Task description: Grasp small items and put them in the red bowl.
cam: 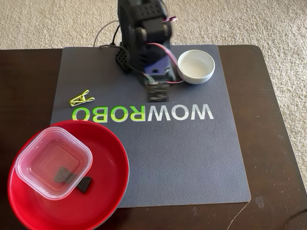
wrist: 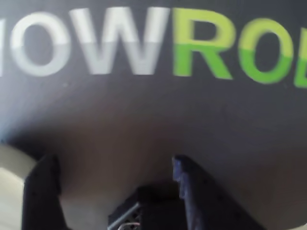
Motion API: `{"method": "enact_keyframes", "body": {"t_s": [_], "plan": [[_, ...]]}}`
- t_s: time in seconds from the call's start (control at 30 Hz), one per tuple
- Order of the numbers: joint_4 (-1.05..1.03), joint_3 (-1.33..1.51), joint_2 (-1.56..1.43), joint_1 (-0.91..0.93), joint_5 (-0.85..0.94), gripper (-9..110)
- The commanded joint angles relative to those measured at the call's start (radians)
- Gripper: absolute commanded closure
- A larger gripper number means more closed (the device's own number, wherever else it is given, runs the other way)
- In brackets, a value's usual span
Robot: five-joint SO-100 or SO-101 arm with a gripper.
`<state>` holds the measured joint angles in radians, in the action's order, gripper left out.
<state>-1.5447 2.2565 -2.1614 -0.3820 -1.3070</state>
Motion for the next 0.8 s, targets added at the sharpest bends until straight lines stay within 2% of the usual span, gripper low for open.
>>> {"method": "enact_keyframes", "body": {"t_s": [0.0, 0.23, 0.4, 0.77], "plan": [[-0.012, -0.104, 0.043, -0.117, -0.048, 71], [-0.011, -0.161, 0.19, -0.179, -0.213, 71], [-0.009, -0.16, 0.132, -0.186, -0.324, 71], [0.011, -0.049, 0.008, -0.442, -0.259, 71]]}}
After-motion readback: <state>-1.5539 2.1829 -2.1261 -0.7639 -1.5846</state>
